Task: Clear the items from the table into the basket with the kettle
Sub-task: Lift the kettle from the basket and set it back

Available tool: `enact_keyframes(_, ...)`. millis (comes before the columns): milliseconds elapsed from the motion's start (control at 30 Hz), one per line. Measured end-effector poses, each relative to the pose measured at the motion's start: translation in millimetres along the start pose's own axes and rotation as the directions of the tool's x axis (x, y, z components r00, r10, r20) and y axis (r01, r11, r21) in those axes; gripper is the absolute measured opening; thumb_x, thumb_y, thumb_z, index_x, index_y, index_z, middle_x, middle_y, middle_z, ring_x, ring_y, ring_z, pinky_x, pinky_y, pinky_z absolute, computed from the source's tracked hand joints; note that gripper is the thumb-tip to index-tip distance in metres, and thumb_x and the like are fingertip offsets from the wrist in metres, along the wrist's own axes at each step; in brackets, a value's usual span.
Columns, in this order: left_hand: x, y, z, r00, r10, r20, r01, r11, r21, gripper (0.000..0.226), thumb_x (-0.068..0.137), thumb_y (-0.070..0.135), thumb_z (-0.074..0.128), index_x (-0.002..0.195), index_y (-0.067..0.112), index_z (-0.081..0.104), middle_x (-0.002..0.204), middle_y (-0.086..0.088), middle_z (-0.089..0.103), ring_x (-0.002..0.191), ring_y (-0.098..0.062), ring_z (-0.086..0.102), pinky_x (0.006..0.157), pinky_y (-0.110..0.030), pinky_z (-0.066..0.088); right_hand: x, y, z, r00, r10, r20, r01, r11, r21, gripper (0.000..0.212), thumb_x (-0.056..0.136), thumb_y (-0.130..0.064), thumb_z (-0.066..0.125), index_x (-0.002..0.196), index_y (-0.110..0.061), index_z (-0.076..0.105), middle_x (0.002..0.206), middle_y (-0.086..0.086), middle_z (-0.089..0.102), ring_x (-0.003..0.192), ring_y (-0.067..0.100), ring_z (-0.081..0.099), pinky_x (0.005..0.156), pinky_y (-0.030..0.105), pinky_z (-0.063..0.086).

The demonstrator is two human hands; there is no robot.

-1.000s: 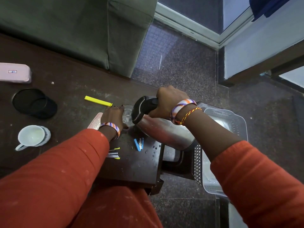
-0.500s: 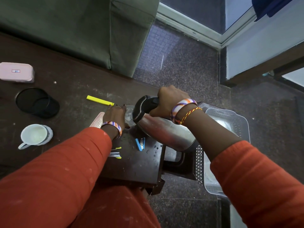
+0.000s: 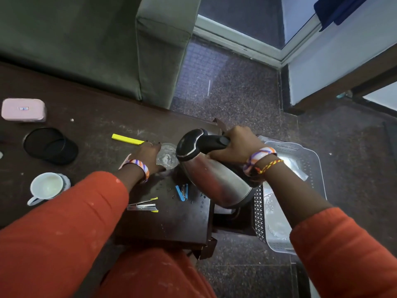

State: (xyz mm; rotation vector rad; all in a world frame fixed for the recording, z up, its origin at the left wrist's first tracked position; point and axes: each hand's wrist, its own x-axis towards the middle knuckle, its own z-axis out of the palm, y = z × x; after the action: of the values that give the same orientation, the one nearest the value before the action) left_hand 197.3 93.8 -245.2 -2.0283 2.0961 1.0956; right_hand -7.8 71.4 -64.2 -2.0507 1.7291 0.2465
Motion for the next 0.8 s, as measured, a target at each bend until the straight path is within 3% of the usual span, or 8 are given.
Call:
enact_keyframes(100,-5.2,10.0,-6.5,0.997,-0.026,-0.073,0.013,0.984,-0.180,0.072,0.071,0.018,0.075,0.135,0.004,0.044,0.141,-0.022,0.045,0.132,-0.033,0.042,0.109,-0.036,0.033,-16.8,19.7,-9.4,0.999,0.038,-0.034,-0.033,0.989,0.144,0.036,0.065,-0.040,0.077,0.064,-0.012,0.056,0.053,0.001,0.049,0.051,0.015,0.047,0.044,0.012,0.034)
enact_keyframes(167,-8.5,21.7,-10.8,0.995,-0.062,-0.082,0.023,0.912,-0.409,0.060,0.074,0.005,0.070,0.131,0.003,0.049,0.136,-0.018,0.052,0.125,-0.028,0.051,0.107,-0.035,0.038,-27.5,34.8,-12.5,0.997,0.073,-0.041,-0.060,0.967,0.248,0.036,0.064,-0.042,0.078,0.061,-0.010,0.062,0.052,-0.001,0.054,0.050,0.013,0.050,0.048,0.018,0.037)
enact_keyframes(233,-11.5,38.7,-16.5,0.999,-0.041,0.007,0.036,0.751,-0.660,0.050,0.076,-0.009,0.064,0.125,0.000,0.054,0.120,-0.016,0.066,0.104,-0.017,0.061,0.097,-0.032,0.046,-41.4,48.2,-16.6,0.996,0.081,-0.045,-0.057,0.914,0.401,0.024,0.066,-0.035,0.080,0.054,-0.020,0.065,0.044,-0.008,0.054,0.044,0.005,0.049,0.047,0.018,0.036)
enact_keyframes(300,-14.9,59.2,-24.8,0.992,0.045,0.117,0.074,0.542,-0.837,0.045,0.071,-0.015,0.060,0.114,-0.001,0.060,0.082,0.001,0.077,0.075,-0.006,0.064,0.072,-0.017,0.053,-54.9,62.0,-19.6,0.996,0.069,-0.048,-0.031,0.835,0.550,0.018,0.066,-0.028,0.081,0.055,-0.023,0.068,0.042,-0.011,0.054,0.042,0.001,0.047,0.047,0.016,0.037)
enact_keyframes(333,-17.1,70.7,-29.9,0.984,0.098,0.149,0.086,0.469,-0.879,0.040,0.066,-0.014,0.058,0.103,0.001,0.063,0.065,0.007,0.074,0.067,-0.007,0.063,0.061,-0.013,0.052,-61.7,69.3,-20.5,0.996,0.072,-0.051,-0.027,0.801,0.598,0.017,0.066,-0.027,0.081,0.062,-0.015,0.069,0.047,-0.008,0.055,0.045,0.006,0.048,0.049,0.020,0.038)
enact_keyframes(400,-21.3,92.6,-41.7,0.967,0.176,0.185,0.103,0.395,-0.913,0.031,0.068,-0.016,0.055,0.089,0.005,0.063,0.063,0.004,0.069,0.068,-0.014,0.058,0.058,-0.015,0.054,-76.9,86.1,-23.7,0.993,0.104,-0.061,-0.035,0.733,0.679,0.025,0.068,-0.023,0.079,0.067,-0.002,0.065,0.050,0.001,0.053,0.044,0.012,0.048,0.048,0.023,0.038)
enact_keyframes(633,-44.2,188.7,-61.4,0.945,0.317,0.077,-0.063,0.407,-0.911,0.024,0.087,-0.004,0.051,0.080,0.010,0.069,0.065,0.003,0.073,0.064,-0.006,0.069,0.070,-0.024,0.059,-135.8,171.8,-40.3,0.965,0.172,-0.196,0.057,0.593,0.803,0.016,0.068,-0.009,0.078,0.060,-0.019,0.069,0.044,-0.005,0.061,0.043,0.009,0.054,0.049,0.021,0.048)
enact_keyframes(800,-64.0,273.7,-39.9,0.930,0.366,0.023,-0.164,0.472,-0.866,0.025,0.087,-0.006,0.051,0.077,0.010,0.069,0.059,0.005,0.073,0.060,-0.003,0.069,0.063,-0.018,0.059,-187.3,241.7,-62.5,0.973,0.162,-0.165,0.045,0.566,0.823,0.033,0.045,-0.038,0.074,0.070,-0.018,0.066,0.053,-0.004,0.067,0.051,0.002,0.062,0.053,0.014,0.052)
